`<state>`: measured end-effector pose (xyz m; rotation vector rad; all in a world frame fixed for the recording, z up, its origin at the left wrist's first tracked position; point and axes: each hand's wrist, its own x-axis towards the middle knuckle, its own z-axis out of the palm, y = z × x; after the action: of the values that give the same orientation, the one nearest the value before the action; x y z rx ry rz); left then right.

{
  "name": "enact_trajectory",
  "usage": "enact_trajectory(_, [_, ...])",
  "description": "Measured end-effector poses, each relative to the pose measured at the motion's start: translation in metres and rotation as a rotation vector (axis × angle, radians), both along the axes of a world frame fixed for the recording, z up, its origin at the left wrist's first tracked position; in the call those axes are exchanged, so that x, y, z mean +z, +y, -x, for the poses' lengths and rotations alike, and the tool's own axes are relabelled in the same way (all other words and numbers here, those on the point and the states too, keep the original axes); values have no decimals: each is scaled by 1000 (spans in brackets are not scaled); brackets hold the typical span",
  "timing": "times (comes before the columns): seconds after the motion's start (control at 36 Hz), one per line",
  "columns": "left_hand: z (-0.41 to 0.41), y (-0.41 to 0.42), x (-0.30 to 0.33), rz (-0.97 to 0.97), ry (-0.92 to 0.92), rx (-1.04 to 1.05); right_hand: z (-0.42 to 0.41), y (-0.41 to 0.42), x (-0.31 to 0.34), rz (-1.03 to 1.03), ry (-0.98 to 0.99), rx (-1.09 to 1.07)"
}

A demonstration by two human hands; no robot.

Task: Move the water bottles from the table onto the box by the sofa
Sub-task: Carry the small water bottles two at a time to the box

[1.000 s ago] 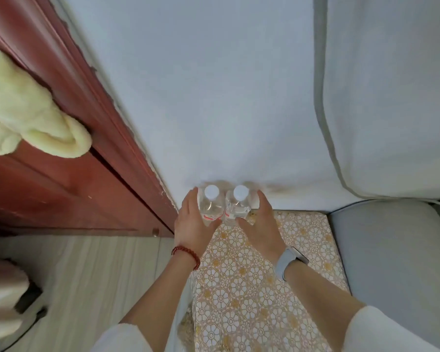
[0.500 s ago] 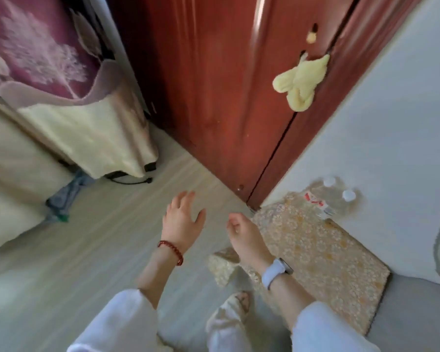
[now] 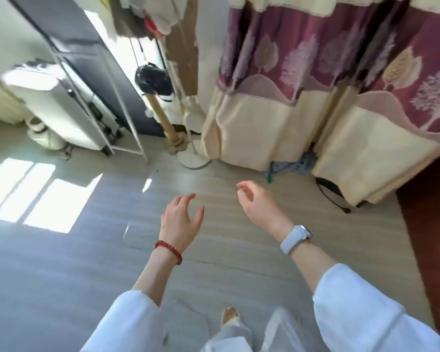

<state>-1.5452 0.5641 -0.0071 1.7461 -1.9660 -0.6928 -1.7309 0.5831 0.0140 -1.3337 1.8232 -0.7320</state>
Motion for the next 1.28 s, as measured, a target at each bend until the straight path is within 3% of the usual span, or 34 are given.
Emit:
enact_trajectory(0.33, [-290,-55,-8,-11,77,647,-316,-167,-9,-18,116,734])
enact_trajectory(0.56, [-467,-161,6,13,37,865,-525,-298,-7,108,214,1062])
enact_trajectory(0.72, [-596,-225,43,53,8,973,-674,-371,18,265,201,1196])
enact_trajectory(0.89, [-724,-233,51,50,35,1164,-817,-408,35,354,197,1349])
enact_trajectory(1.28, [-1084,-278,55,151,24,1288,-1174,-476,41,297,86,1376])
